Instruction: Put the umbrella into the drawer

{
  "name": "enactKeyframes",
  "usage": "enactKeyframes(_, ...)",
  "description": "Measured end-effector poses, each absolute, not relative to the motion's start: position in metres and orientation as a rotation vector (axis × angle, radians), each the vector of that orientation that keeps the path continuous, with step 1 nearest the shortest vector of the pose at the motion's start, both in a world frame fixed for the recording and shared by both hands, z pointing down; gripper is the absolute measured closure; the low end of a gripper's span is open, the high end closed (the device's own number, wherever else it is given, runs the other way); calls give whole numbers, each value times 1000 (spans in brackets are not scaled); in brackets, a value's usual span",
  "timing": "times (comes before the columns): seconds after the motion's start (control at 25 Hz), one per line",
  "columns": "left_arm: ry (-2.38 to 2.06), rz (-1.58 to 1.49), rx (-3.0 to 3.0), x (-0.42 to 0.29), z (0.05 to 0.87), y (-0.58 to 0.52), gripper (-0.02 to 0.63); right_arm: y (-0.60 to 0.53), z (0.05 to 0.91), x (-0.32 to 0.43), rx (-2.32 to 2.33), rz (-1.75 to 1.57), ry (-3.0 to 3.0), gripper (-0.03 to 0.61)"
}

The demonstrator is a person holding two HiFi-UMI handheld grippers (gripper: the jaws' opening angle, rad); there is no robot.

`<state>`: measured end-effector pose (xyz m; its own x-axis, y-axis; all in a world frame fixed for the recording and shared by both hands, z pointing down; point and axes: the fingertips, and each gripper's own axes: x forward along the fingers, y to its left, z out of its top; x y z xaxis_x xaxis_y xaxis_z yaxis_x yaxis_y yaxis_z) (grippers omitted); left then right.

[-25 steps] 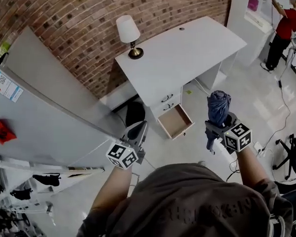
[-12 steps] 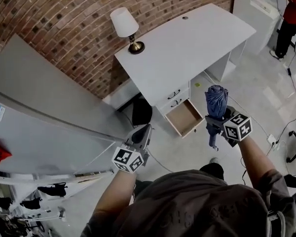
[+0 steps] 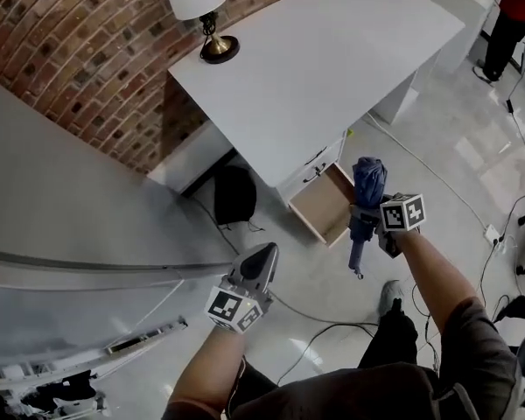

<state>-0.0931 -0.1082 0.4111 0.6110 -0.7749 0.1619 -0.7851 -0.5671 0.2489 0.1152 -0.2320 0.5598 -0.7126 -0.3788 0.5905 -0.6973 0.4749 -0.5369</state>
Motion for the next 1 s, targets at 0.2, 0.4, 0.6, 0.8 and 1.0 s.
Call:
enactKeyframes(0.2,-1273,13,2519,-95,489,-127,609,-273,656,114,910,1151,-2293,301)
enactKeyframes(0.4,-1240,84,2556,-94,574,-141,609,-319,738,110,948,1223,-2291,301)
enactKeyframes(0.6,-1215,61,2551,-90,625,-165,609,-359,811,111,1007,1259,-2255,301)
enactKeyframes(0.8,-1185,30,2532,-91,657,-178,609,-365,874,98,1028,1300,-2200,301)
enactKeyframes(1.0,-1177,15,2518,-98,679,-187,609,-373,916,86,1043,1311,-2153,301)
